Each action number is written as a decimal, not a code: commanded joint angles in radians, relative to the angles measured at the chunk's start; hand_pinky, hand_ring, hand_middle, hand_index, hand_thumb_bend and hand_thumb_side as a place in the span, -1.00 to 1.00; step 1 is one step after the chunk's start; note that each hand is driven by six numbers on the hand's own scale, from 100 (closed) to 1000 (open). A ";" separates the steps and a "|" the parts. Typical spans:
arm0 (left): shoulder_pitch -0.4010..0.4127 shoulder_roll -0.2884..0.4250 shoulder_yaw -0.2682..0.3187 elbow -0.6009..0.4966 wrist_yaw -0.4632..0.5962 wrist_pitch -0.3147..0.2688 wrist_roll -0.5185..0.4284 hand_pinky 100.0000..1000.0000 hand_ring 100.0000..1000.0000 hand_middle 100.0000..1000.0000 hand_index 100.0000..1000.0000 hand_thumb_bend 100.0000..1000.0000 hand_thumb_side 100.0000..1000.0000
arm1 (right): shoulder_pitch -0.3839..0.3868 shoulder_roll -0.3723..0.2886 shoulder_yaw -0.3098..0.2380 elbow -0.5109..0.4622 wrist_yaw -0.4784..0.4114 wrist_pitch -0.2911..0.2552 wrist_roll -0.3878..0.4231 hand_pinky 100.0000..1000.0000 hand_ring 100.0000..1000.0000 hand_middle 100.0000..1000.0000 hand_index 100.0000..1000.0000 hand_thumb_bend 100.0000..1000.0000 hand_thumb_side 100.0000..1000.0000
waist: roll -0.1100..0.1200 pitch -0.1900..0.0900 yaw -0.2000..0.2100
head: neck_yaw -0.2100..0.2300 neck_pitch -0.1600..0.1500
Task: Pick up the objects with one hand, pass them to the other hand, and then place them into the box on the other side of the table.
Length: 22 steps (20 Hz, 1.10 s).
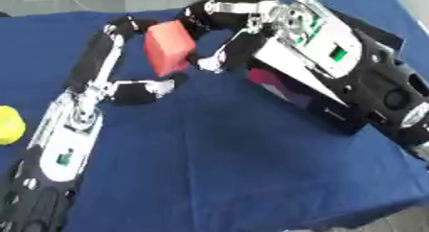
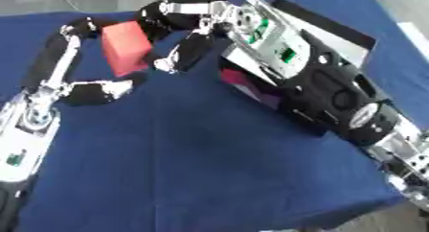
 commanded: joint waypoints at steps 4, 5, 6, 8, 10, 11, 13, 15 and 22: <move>0.010 0.042 -0.003 -0.024 -0.003 -0.004 -0.002 0.52 0.46 0.33 0.62 0.20 -0.12 | 0.003 -0.065 -0.039 -0.017 -0.019 0.003 -0.042 0.76 0.58 0.38 0.18 -1.00 -1.00 | 0.010 -0.044 -0.014 | -0.010 -0.002; 0.014 0.045 -0.001 -0.023 -0.003 -0.003 0.000 0.52 0.46 0.33 0.62 0.20 -0.12 | 0.006 -0.070 -0.043 -0.017 -0.022 0.004 -0.048 0.76 0.58 0.38 0.18 -1.00 -1.00 | 0.012 -0.046 -0.016 | -0.013 -0.002; 0.019 0.048 0.001 -0.022 -0.003 -0.001 0.002 0.52 0.46 0.33 0.62 0.20 -0.13 | 0.010 -0.076 -0.048 -0.016 -0.025 0.005 -0.054 0.76 0.58 0.38 0.18 -1.00 -1.00 | 0.013 -0.049 -0.020 | -0.015 -0.002; 0.026 0.055 0.003 -0.021 -0.003 0.002 0.005 0.51 0.46 0.33 0.62 0.20 -0.13 | 0.018 -0.087 -0.056 -0.017 -0.022 0.008 -0.065 0.76 0.58 0.38 0.18 -1.00 -1.00 | 0.016 -0.055 -0.028 | -0.019 -0.002; 0.035 0.061 0.006 -0.020 -0.003 0.004 0.009 0.51 0.46 0.33 0.62 0.20 -0.13 | 0.029 -0.103 -0.067 -0.017 -0.026 0.005 -0.079 0.76 0.58 0.38 0.18 -1.00 -1.00 | 0.018 -0.060 -0.037 | -0.020 -0.002; 0.039 0.064 0.009 -0.020 -0.003 0.006 0.011 0.51 0.46 0.33 0.62 0.19 -0.13 | 0.035 -0.112 -0.075 -0.014 -0.028 0.004 -0.089 0.76 0.58 0.38 0.18 -1.00 -1.00 | 0.019 -0.063 -0.041 | -0.021 -0.002; 0.047 0.069 0.011 -0.021 -0.002 0.008 0.016 0.51 0.46 0.34 0.62 0.19 -0.14 | 0.048 -0.126 -0.090 -0.004 -0.030 0.004 -0.108 0.76 0.58 0.38 0.19 -1.00 -1.00 | 0.020 -0.067 -0.050 | -0.024 -0.002; 0.054 0.074 0.012 -0.022 -0.001 0.010 0.018 0.51 0.46 0.34 0.62 0.19 -0.14 | 0.060 -0.137 -0.104 0.006 -0.030 0.004 -0.128 0.76 0.58 0.38 0.19 -1.00 -1.00 | 0.022 -0.071 -0.058 | -0.032 -0.002; 0.076 0.090 0.017 -0.029 0.000 0.015 0.030 0.52 0.46 0.34 0.63 0.19 -0.14 | 0.105 -0.166 -0.146 0.048 0.007 -0.008 -0.202 0.76 0.58 0.37 0.20 -1.00 -1.00 | 0.032 -0.079 -0.084 | -0.049 -0.002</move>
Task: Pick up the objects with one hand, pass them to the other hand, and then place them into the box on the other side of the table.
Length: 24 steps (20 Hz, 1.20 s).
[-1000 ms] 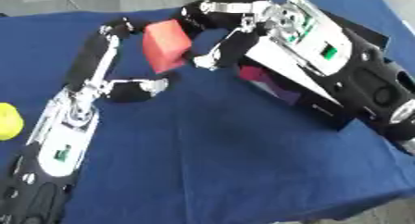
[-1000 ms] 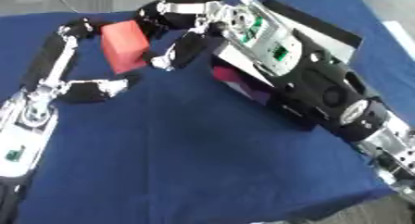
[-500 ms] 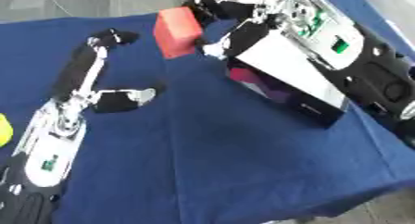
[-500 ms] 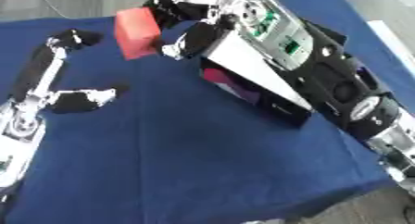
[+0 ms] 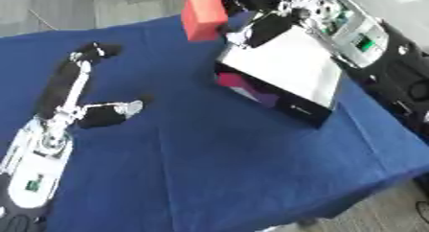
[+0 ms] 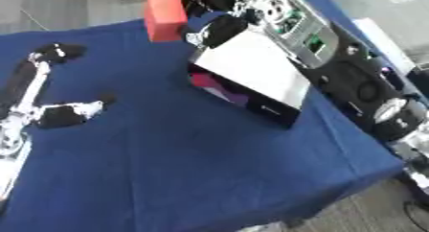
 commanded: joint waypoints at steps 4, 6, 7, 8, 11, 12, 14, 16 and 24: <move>0.002 0.023 0.012 -0.023 -0.002 0.004 0.012 0.52 0.46 0.34 0.63 0.18 -0.14 | 0.027 -0.052 -0.056 0.062 0.051 -0.013 -0.070 0.76 0.57 0.37 0.20 -1.00 -1.00 | 0.016 -0.036 -0.010 | -0.011 -0.002; 0.005 0.025 0.012 -0.024 -0.003 0.005 0.013 0.52 0.46 0.34 0.63 0.18 -0.13 | 0.040 -0.057 -0.070 0.088 0.070 -0.018 -0.091 0.75 0.57 0.37 0.20 -1.00 -1.00 | 0.018 -0.034 -0.015 | -0.014 -0.002; 0.007 0.027 0.013 -0.024 -0.003 0.006 0.014 0.52 0.46 0.34 0.63 0.18 -0.13 | 0.046 -0.058 -0.075 0.101 0.080 -0.021 -0.100 0.75 0.57 0.37 0.19 -1.00 -1.00 | 0.019 -0.034 -0.017 | -0.016 -0.002; 0.008 0.028 0.014 -0.024 -0.003 0.007 0.015 0.52 0.46 0.34 0.63 0.18 -0.13 | 0.053 -0.059 -0.079 0.114 0.088 -0.024 -0.107 0.75 0.57 0.37 0.20 -1.00 -1.00 | 0.020 -0.033 -0.019 | -0.018 -0.002; 0.009 0.032 0.016 -0.025 -0.002 0.008 0.018 0.52 0.46 0.34 0.63 0.18 -0.13 | 0.068 -0.059 -0.088 0.141 0.107 -0.028 -0.118 0.75 0.57 0.37 0.19 -1.00 -1.00 | 0.021 -0.033 -0.024 | -0.020 -0.002; 0.010 0.033 0.017 -0.025 -0.002 0.009 0.019 0.52 0.46 0.34 0.63 0.18 -0.13 | 0.073 -0.060 -0.092 0.148 0.113 -0.029 -0.121 0.75 0.56 0.37 0.19 -1.00 -1.00 | 0.022 -0.033 -0.025 | -0.019 -0.002; 0.012 0.035 0.017 -0.024 -0.002 0.010 0.020 0.51 0.46 0.35 0.63 0.17 -0.13 | 0.079 -0.062 -0.098 0.159 0.130 -0.032 -0.132 0.75 0.56 0.36 0.19 -1.00 -0.99 | 0.022 -0.034 -0.026 | -0.017 -0.002; 0.013 0.035 0.019 -0.024 -0.001 0.012 0.022 0.52 0.46 0.35 0.63 0.17 -0.14 | 0.086 -0.063 -0.103 0.181 0.152 -0.032 -0.147 0.75 0.56 0.36 0.19 -1.00 -0.97 | 0.021 -0.036 -0.026 | -0.016 -0.002; 0.012 0.036 0.019 -0.026 0.001 0.014 0.024 0.52 0.46 0.35 0.63 0.17 -0.14 | 0.090 -0.056 -0.106 0.288 0.221 -0.058 -0.137 0.74 0.60 0.42 0.25 -1.00 -0.95 | 0.020 -0.040 -0.025 | -0.019 -0.002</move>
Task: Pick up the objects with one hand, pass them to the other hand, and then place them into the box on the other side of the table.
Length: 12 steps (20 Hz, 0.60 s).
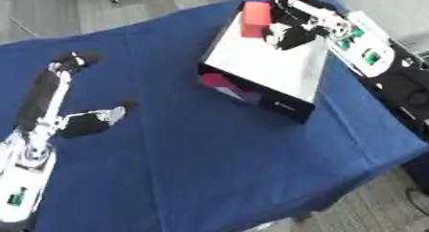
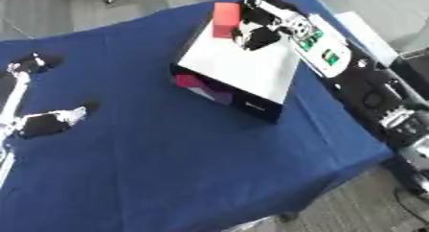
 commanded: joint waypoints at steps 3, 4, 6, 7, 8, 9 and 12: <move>-0.012 0.015 0.009 -0.021 0.005 0.004 0.007 0.52 0.46 0.34 0.63 0.14 -0.11 | -0.014 -0.028 -0.013 0.017 0.032 -0.028 0.049 0.76 0.71 0.70 0.55 -1.00 -1.00 | 0.008 -0.033 0.001 | -0.003 -0.002; -0.011 0.014 0.009 -0.020 0.007 0.005 0.009 0.52 0.46 0.34 0.63 0.14 -0.10 | -0.015 -0.027 -0.012 0.015 0.035 -0.034 0.063 0.78 0.78 0.85 0.72 -1.00 -0.99 | 0.008 -0.033 0.001 | -0.004 -0.002; -0.011 0.013 0.008 -0.019 0.008 0.006 0.010 0.52 0.46 0.34 0.63 0.13 -0.10 | -0.015 -0.027 -0.006 0.010 0.046 -0.051 0.099 0.87 0.98 1.00 1.00 -1.00 -0.93 | 0.009 -0.033 0.002 | -0.006 -0.002; -0.011 0.012 0.008 -0.019 0.009 0.007 0.011 0.52 0.46 0.34 0.62 0.12 -0.10 | -0.015 -0.027 -0.004 0.008 0.055 -0.063 0.123 0.90 1.00 1.00 1.00 -1.00 -0.90 | 0.009 -0.034 0.003 | -0.006 -0.002; -0.011 0.012 0.008 -0.019 0.010 0.008 0.012 0.52 0.46 0.34 0.62 0.12 -0.11 | -0.016 -0.026 -0.006 0.007 0.064 -0.072 0.143 0.92 1.00 1.00 1.00 -1.00 -0.87 | 0.009 -0.034 0.003 | -0.006 -0.002; -0.011 0.012 0.008 -0.019 0.011 0.009 0.013 0.52 0.46 0.34 0.62 0.12 -0.10 | -0.017 -0.026 -0.009 0.008 0.074 -0.077 0.157 0.94 1.00 1.00 1.00 -1.00 -0.79 | 0.009 -0.034 0.004 | -0.006 -0.002; -0.010 0.012 0.007 -0.019 0.011 0.010 0.012 0.53 0.46 0.34 0.62 0.12 -0.10 | -0.020 -0.024 -0.019 0.012 0.099 -0.077 0.162 0.95 1.00 1.00 1.00 -1.00 -0.64 | 0.009 -0.034 0.005 | -0.006 -0.002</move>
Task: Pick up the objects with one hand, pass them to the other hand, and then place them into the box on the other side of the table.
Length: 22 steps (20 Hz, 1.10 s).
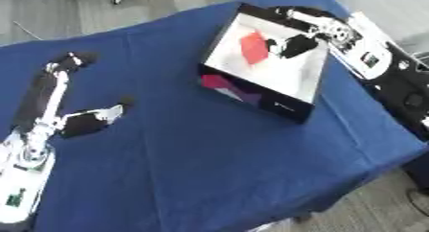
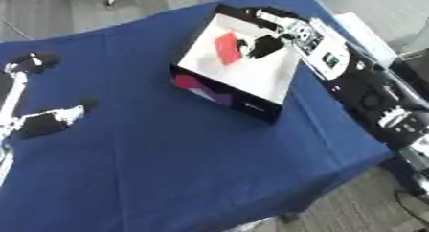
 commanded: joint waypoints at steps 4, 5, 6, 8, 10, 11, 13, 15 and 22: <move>-0.013 0.012 0.005 -0.019 0.004 0.002 0.004 0.53 0.47 0.34 0.62 0.12 -0.10 | -0.019 -0.024 -0.025 -0.010 0.023 0.012 -0.018 0.95 1.00 1.00 1.00 -1.00 -0.65 | 0.008 -0.034 0.003 | -0.002 -0.002; -0.013 0.011 0.005 -0.019 0.004 0.002 0.004 0.53 0.46 0.34 0.62 0.12 -0.10 | -0.019 -0.024 -0.025 -0.013 0.021 0.015 -0.025 0.95 1.00 1.00 1.00 -1.00 -0.69 | 0.008 -0.034 0.003 | -0.002 -0.002; -0.013 0.011 0.005 -0.019 0.005 0.002 0.004 0.52 0.46 0.34 0.62 0.12 -0.10 | -0.019 -0.024 -0.025 -0.016 0.015 0.017 -0.030 0.94 1.00 1.00 1.00 -1.00 -0.72 | 0.008 -0.034 0.004 | -0.002 -0.002; -0.013 0.012 0.006 -0.020 0.005 0.002 0.004 0.52 0.46 0.34 0.62 0.11 -0.11 | -0.019 -0.023 -0.032 -0.031 -0.006 0.030 -0.059 0.92 1.00 1.00 1.00 -1.00 -0.93 | 0.007 -0.035 0.004 | 0.000 -0.002; -0.013 0.014 0.009 -0.021 0.007 0.005 0.007 0.52 0.46 0.34 0.63 -0.01 -0.03 | -0.020 -0.023 -0.040 -0.062 -0.066 0.055 -0.118 0.92 1.00 1.00 1.00 -1.00 -0.83 | 0.007 -0.036 0.005 | 0.007 -0.002; -0.013 0.016 0.011 -0.022 0.010 0.009 0.011 0.52 0.46 0.34 0.64 -0.07 0.02 | -0.020 -0.024 -0.043 -0.082 -0.111 0.069 -0.147 0.93 1.00 1.00 1.00 -1.00 -0.77 | 0.007 -0.036 0.005 | 0.012 -0.002; -0.013 0.020 0.015 -0.022 0.021 0.020 0.021 0.52 0.47 0.34 0.65 -0.27 0.16 | -0.019 -0.031 -0.046 -0.129 -0.210 0.089 -0.180 0.95 1.00 1.00 1.00 -1.00 -0.74 | 0.007 -0.038 0.007 | 0.027 -0.002; -0.014 0.027 0.018 -0.024 0.032 0.035 0.032 0.53 0.48 0.37 0.66 -0.44 0.24 | -0.016 -0.037 -0.059 -0.178 -0.317 0.091 -0.197 0.96 1.00 1.00 1.00 -1.00 -0.44 | 0.008 -0.039 0.008 | 0.047 -0.002; -0.015 0.077 0.035 -0.062 0.071 0.077 0.029 0.54 0.53 0.49 0.69 -0.70 -0.05 | 0.024 -0.060 -0.136 -0.306 -0.636 0.034 -0.232 0.92 1.00 1.00 1.00 -1.00 -0.12 | 0.012 -0.044 0.017 | 0.133 -0.002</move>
